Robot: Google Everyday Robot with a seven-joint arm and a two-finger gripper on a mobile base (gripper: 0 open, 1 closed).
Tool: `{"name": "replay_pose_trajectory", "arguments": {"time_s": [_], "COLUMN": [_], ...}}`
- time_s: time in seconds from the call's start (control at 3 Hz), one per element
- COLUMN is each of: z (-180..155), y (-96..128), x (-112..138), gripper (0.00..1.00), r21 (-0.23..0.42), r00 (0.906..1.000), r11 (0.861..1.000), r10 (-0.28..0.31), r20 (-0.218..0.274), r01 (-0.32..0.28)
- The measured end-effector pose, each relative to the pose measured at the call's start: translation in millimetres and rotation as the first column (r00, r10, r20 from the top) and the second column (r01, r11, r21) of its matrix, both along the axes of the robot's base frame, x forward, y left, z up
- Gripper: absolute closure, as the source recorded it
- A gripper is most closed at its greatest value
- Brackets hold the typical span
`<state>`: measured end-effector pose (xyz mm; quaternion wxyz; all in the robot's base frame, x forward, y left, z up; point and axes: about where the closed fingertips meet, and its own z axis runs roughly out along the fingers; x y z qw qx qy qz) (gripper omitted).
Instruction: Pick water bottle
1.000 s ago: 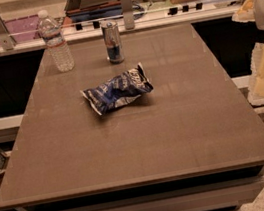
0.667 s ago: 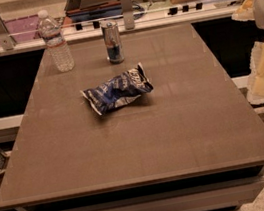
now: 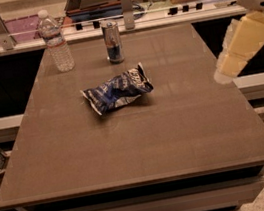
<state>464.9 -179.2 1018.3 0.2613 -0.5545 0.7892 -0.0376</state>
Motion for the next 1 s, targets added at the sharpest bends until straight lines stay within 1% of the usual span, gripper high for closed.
{"name": "replay_pose_trajectory", "arguments": {"time_s": [0.33, 0.67, 1.0], "z": [19.8, 32.7, 35.3], "y": [23.8, 50.6, 77.2], "x": [15.6, 31.6, 54.0], "gripper": [0.00, 0.00, 0.00], "r21": [0.108, 0.221, 0.339], "r00": [0.9958, 0.9870, 0.9795], "r11": [0.994, 0.975, 0.936], "r10": [-0.010, 0.005, 0.022], "r20": [0.092, 0.161, 0.200], "r01": [0.000, -0.041, -0.091]}}
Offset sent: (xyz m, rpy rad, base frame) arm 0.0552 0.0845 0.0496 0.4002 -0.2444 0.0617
